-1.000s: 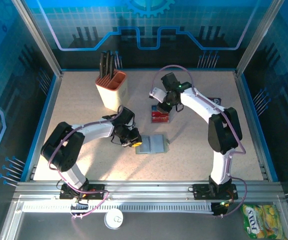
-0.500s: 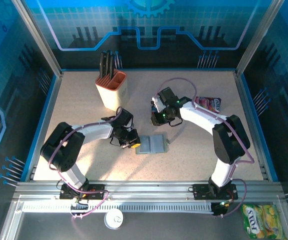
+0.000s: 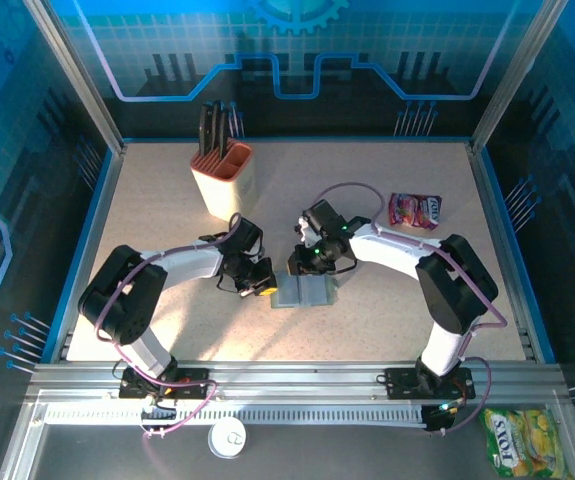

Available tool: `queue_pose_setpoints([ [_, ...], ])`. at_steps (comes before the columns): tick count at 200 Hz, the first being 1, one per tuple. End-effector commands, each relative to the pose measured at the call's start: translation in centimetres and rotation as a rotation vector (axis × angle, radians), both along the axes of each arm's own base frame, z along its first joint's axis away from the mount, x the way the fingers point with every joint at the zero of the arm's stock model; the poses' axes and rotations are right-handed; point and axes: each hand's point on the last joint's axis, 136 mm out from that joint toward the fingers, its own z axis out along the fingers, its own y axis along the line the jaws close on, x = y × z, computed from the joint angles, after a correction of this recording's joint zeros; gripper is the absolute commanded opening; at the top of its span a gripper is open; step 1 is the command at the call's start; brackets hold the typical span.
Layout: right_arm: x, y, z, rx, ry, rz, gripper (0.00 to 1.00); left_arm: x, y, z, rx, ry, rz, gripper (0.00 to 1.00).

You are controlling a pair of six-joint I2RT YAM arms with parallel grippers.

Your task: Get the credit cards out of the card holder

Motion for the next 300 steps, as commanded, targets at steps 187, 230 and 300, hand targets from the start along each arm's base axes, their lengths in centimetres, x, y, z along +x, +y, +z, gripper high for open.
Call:
queue_pose_setpoints([
  [187, -3.9, 2.0, -3.7, 0.044, 0.194, -0.004, 0.28, -1.7, 1.4, -2.2, 0.049, 0.067, -0.024, 0.00],
  [230, -4.1, 1.8, -4.2, 0.019, 0.198, -0.003, 0.28, -1.6, 1.5, -2.2, 0.046, 0.067, -0.023, 0.00],
  [300, -4.0, 1.3, -4.7, -0.026, 0.191, -0.001, 0.29, -1.5, 1.5, -2.1, 0.043, 0.063, -0.021, 0.00],
])
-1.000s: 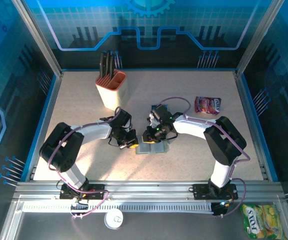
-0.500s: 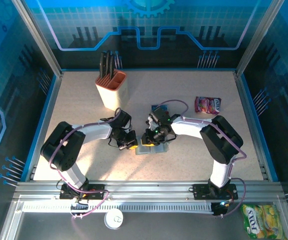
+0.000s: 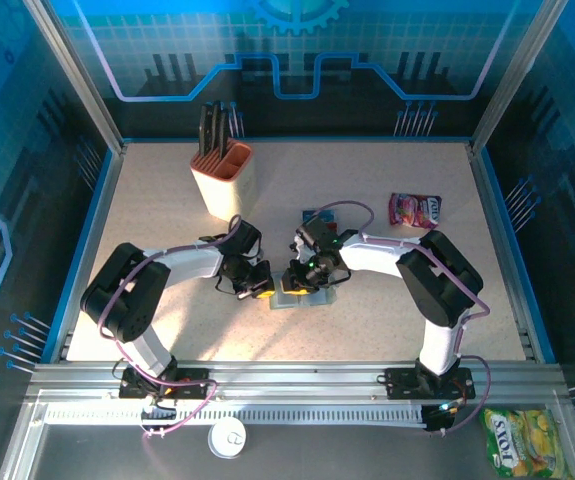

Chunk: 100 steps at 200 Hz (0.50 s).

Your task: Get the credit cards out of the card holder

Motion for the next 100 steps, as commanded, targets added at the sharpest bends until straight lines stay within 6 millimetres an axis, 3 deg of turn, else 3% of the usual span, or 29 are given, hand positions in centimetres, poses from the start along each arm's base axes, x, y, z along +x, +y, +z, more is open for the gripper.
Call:
queue_pose_setpoints([
  [1, -0.9, -0.3, -1.0, -0.051, 0.021, 0.018, 0.29, -1.1, 0.8, -1.0, 0.026, 0.043, -0.007, 0.00],
  [100, -0.4, -2.3, -0.1, -0.104, -0.027, 0.001, 0.29, -1.1, 1.0, -1.1, 0.030, 0.046, -0.007, 0.00],
])
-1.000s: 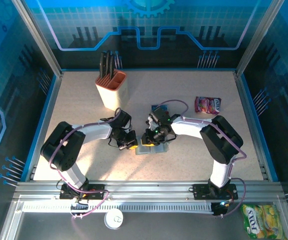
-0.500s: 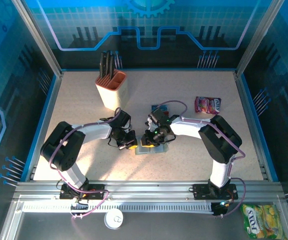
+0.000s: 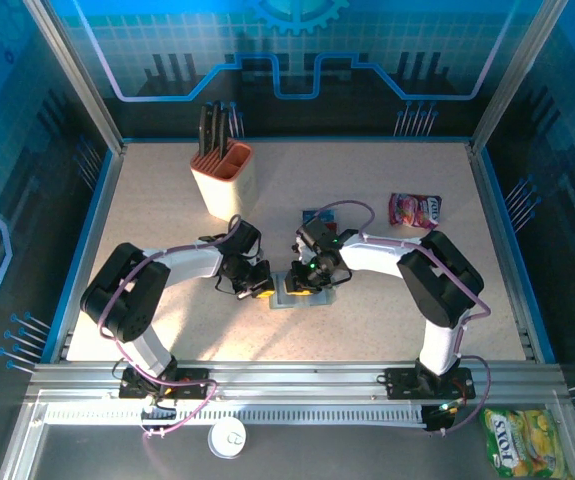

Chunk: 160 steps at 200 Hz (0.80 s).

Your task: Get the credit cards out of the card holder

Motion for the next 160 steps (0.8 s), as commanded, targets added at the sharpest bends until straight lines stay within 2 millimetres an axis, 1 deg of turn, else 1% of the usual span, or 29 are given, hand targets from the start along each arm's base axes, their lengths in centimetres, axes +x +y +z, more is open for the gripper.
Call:
queue_pose_setpoints([
  [1, -0.4, -1.3, 0.2, -0.048, -0.009, 0.001, 0.29, -1.1, 0.9, -1.1, 0.029, 0.046, -0.009, 0.00],
  [41, -0.5, -1.6, -0.1, -0.041, 0.001, 0.002, 0.29, -1.1, 1.0, -1.1, 0.030, 0.050, -0.007, 0.00],
  [67, -0.4, -1.4, -0.4, -0.012, 0.005, 0.002, 0.29, -0.6, 1.0, -0.5, 0.035, 0.031, -0.001, 0.00],
  [93, -0.4, -1.4, -0.5, 0.016, 0.009, -0.006, 0.28, 0.0, 0.9, 0.5, 0.026, -0.009, 0.017, 0.00],
  [117, -0.4, -1.4, -0.6, 0.049, 0.013, -0.014, 0.28, 0.5, 0.8, 1.9, 0.006, -0.050, 0.030, 0.03],
  [140, -0.3, -1.4, -0.8, 0.088, 0.022, -0.024, 0.27, 1.2, 0.4, 3.4, -0.018, -0.095, 0.037, 0.07],
  [160, -0.3, -1.4, -0.8, 0.123, 0.027, -0.033, 0.27, 1.6, 0.1, 4.2, -0.040, -0.106, 0.039, 0.12],
])
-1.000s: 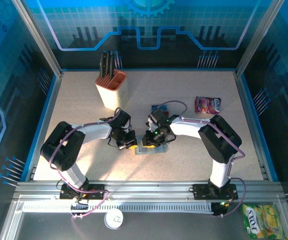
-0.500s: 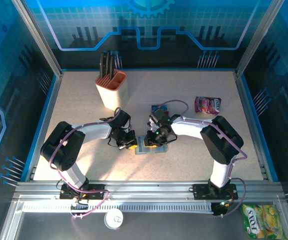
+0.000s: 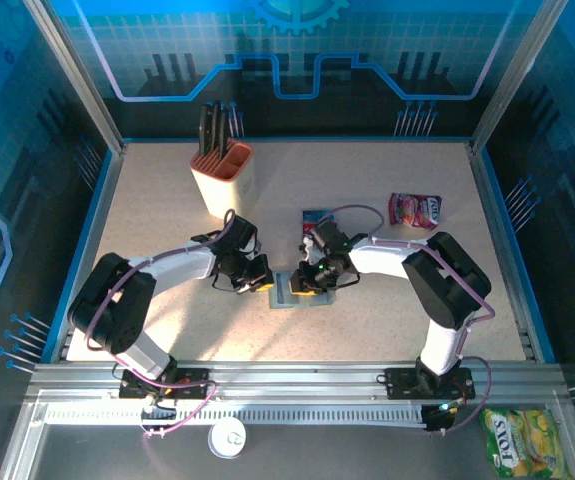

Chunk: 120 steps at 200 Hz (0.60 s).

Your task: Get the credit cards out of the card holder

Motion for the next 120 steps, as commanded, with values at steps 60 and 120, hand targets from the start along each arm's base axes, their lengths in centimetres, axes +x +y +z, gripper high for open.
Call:
queue_pose_setpoints([
  [60, -0.4, -0.9, -1.0, 0.114, 0.054, -0.063, 0.25, 0.3, -2.8, -0.2, -0.071, 0.029, -0.004, 0.24],
  [120, -0.3, -1.2, -1.1, 0.169, 0.068, -0.085, 0.24, 0.2, -3.3, -0.8, -0.082, 0.040, 0.004, 0.30],
])
